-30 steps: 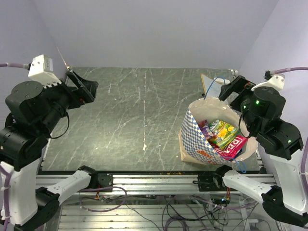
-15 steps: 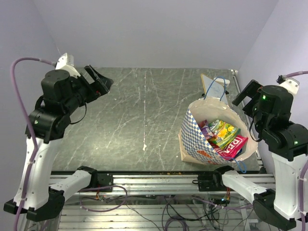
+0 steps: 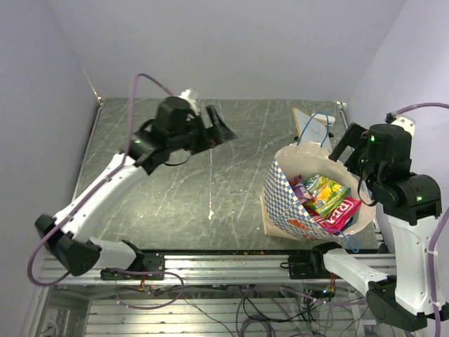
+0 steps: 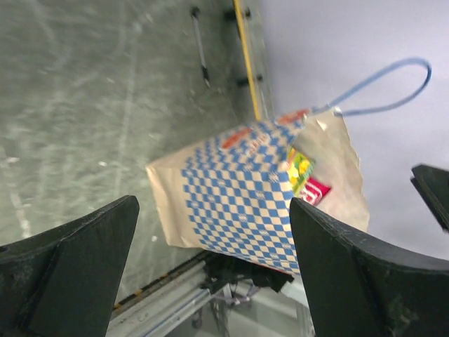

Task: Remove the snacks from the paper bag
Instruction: Move the paper bag to the center of the board.

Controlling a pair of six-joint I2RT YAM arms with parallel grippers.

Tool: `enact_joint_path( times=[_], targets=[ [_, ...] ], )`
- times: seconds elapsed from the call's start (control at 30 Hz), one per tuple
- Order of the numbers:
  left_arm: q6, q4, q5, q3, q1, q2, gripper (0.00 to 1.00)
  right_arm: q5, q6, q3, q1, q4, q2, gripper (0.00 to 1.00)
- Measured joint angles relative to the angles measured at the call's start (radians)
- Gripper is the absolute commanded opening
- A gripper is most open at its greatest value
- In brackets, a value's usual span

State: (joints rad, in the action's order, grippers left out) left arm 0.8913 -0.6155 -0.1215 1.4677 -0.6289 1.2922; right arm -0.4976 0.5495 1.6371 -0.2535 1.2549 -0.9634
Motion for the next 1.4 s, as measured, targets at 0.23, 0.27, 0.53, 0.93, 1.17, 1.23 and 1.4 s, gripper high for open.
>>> enact_joint_path(
  times=[0.23,0.27,0.53,0.93,1.17,1.23,1.4],
  targets=[
    [-0.021,0.116,0.015,0.1,-0.24,0.237,0.99,0.189,-0.023,-0.052,0.004,-0.01,0.052,1.0],
    [-0.036,0.128,0.02,0.134,-0.265,0.275,0.99,0.214,-0.022,-0.054,0.004,-0.012,0.064,1.0],
    [-0.164,0.143,0.039,0.444,-0.338,0.512,1.0,0.288,-0.027,-0.049,0.005,-0.006,0.136,1.0],
    [-0.225,0.161,-0.002,0.693,-0.357,0.769,0.92,0.159,-0.118,0.044,0.006,0.013,0.133,1.0],
    [-0.195,0.182,-0.013,0.797,-0.354,0.876,0.63,0.102,-0.193,0.068,0.006,0.003,0.135,1.0],
    [-0.179,0.188,-0.019,0.821,-0.346,0.901,0.56,0.098,-0.209,0.067,0.006,0.003,0.135,1.0],
    [-0.144,0.234,-0.044,0.844,-0.323,0.951,0.42,0.127,-0.253,0.056,0.006,0.002,0.138,1.0]
  ],
)
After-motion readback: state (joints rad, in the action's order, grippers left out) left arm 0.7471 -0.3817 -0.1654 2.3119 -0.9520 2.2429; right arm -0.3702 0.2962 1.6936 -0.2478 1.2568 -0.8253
